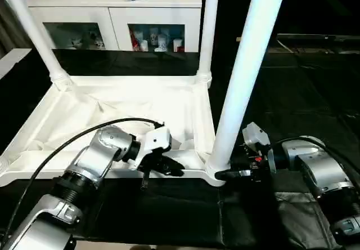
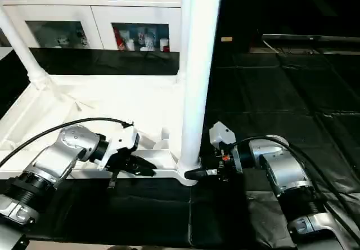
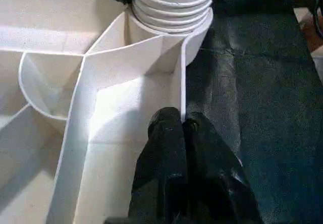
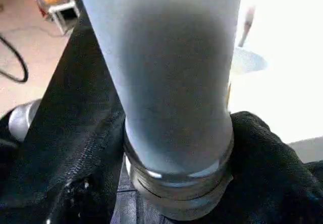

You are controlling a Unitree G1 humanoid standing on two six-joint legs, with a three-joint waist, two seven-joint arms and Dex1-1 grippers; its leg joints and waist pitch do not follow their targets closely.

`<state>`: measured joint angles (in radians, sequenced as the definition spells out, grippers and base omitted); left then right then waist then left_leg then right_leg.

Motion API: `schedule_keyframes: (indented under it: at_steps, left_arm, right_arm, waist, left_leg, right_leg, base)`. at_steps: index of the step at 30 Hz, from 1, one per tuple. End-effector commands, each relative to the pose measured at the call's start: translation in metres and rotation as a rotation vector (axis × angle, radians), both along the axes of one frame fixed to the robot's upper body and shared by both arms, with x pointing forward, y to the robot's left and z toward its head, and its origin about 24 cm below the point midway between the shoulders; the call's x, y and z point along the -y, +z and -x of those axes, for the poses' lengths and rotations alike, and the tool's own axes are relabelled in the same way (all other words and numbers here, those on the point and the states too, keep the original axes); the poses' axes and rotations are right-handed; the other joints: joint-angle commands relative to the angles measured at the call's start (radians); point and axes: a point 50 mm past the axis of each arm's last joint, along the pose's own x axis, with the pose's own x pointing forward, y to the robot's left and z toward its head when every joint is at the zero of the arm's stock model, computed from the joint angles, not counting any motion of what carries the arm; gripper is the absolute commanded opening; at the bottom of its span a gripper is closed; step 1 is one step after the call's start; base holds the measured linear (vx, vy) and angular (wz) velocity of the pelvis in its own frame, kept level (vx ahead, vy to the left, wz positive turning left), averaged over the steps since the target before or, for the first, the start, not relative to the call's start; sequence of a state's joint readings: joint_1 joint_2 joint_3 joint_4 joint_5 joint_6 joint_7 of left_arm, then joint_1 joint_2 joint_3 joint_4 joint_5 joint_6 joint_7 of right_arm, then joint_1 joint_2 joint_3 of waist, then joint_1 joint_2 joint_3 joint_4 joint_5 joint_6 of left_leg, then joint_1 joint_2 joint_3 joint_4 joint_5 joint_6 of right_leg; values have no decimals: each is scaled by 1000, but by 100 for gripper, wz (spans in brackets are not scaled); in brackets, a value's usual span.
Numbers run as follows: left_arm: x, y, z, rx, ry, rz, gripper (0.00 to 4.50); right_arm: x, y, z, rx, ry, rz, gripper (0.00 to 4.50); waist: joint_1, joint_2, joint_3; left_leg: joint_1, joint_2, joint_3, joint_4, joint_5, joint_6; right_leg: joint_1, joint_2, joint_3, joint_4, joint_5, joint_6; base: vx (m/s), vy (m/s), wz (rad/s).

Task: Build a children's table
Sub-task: Rotate leg to tighten

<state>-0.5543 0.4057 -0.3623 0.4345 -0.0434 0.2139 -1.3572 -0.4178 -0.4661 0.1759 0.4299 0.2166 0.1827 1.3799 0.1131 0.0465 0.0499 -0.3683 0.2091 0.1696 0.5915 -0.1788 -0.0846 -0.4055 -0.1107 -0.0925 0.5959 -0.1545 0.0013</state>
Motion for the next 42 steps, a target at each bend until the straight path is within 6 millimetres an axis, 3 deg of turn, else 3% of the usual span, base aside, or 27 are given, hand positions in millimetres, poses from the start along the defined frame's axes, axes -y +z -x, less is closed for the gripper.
schedule_keyframes:
  at_steps: [1, 4, 6, 7, 8, 12, 16, 17, 20, 27, 30, 36, 40, 42]
  left_arm:
    - [10, 11, -8, 54, 52, 34, 0]
    - [18, 12, -12, 56, 133, 74, 0]
    - [30, 10, -14, 66, 199, 89, 0]
    - [39, 9, -15, 68, 246, 94, 0]
    - [40, 9, -15, 68, 249, 95, 0]
    - [54, 8, -19, 72, 322, 112, 0]
    - [70, 11, -26, 91, 437, 127, 0]
    - [73, 12, -29, 102, 466, 129, 0]
    - [74, 13, -29, 106, 476, 126, 0]
    - [65, 13, -27, 118, 442, 111, 0]
    - [55, 12, -26, 119, 401, 107, 0]
    - [39, 11, -24, 128, 319, 76, 0]
    - [28, 10, -17, 105, 204, 67, 0]
    - [22, 9, -11, 94, 129, 48, 0]
  right_arm:
    - [-14, 4, -2, 29, -37, -69, 275]
    - [-25, -3, -5, 36, -170, -77, 275]
    - [-39, -12, -9, 35, -311, -66, 274]
    - [-49, -15, -12, 29, -407, -67, 274]
    - [-50, -15, -12, 28, -414, -67, 274]
    - [-65, -17, -18, 3, -518, -60, 274]
    - [-86, -14, -20, 27, -568, -46, 274]
    - [-92, -12, -20, 36, -555, -62, 330]
    - [-93, -12, -19, 28, -571, -71, 350]
    - [-86, -7, -18, 18, -576, -109, 427]
    - [-71, -3, -17, 33, -536, -123, 444]
    - [-39, 4, -14, 67, -422, -91, 444]
    - [-17, 12, -11, 79, -297, -58, 444]
    - [-9, 15, -8, 80, -221, -35, 444]
  waist:
    - [-6, -10, -69]
    - [-12, -7, -69]
    - [-23, -8, -67]
    - [-33, -4, -65]
    - [-41, -7, -66]
    - [-58, -4, -66]
    - [-61, -4, -66]
    - [-61, -9, -66]
    - [-57, -5, -66]
    - [-55, -2, -66]
    - [-56, -2, -67]
    - [-49, 1, -74]
    - [-42, -1, -74]
    - [-37, -3, -73]
  left_leg:
    - [8, 16, 6, -70, -240, 52]
    - [9, 13, 3, -73, -261, 32]
    - [4, 11, 0, -77, -271, 25]
    - [3, 11, 1, -78, -271, 16]
    - [0, 7, -3, -79, -275, 7]
    - [3, 4, -2, -76, -279, 15]
    - [3, 4, 0, -76, -277, 23]
    - [2, 4, 1, -75, -278, 24]
    - [6, 3, 1, -75, -287, 28]
    - [4, 6, -2, -80, -301, 27]
    - [0, 6, -3, -81, -288, 34]
    - [-1, 7, 1, -70, -217, 63]
    - [0, 9, 5, -66, -201, 83]
    - [0, 11, 6, -67, -212, 86]
  right_leg:
    - [52, -30, 38, -67, -294, -232]
    - [52, -32, 36, -74, -348, -206]
    - [55, -31, 33, -76, -368, -190]
    - [52, -28, 35, -77, -362, -187]
    - [57, -31, 31, -78, -385, -177]
    - [53, -28, 32, -85, -398, -169]
    - [51, -27, 32, -87, -388, -166]
    - [50, -26, 32, -88, -389, -164]
    - [49, -26, 33, -90, -391, -162]
    - [50, -28, 33, -89, -376, -160]
    - [54, -28, 34, -85, -341, -168]
    - [60, -27, 36, -67, -180, -230]
    - [61, -28, 36, -63, -155, -256]
    - [62, -28, 35, -64, -182, -252]
  base:
    - [0, 0, 0]
    - [0, 0, 0]
    - [0, 0, 0]
    - [0, 0, 0]
    - [0, 0, 0]
    - [0, 0, 0]
    - [0, 0, 0]
    - [0, 0, 0]
    - [0, 0, 0]
    - [0, 0, 0]
    - [0, 0, 0]
    - [0, 0, 0]
    - [0, 0, 0]
    - [0, 0, 0]
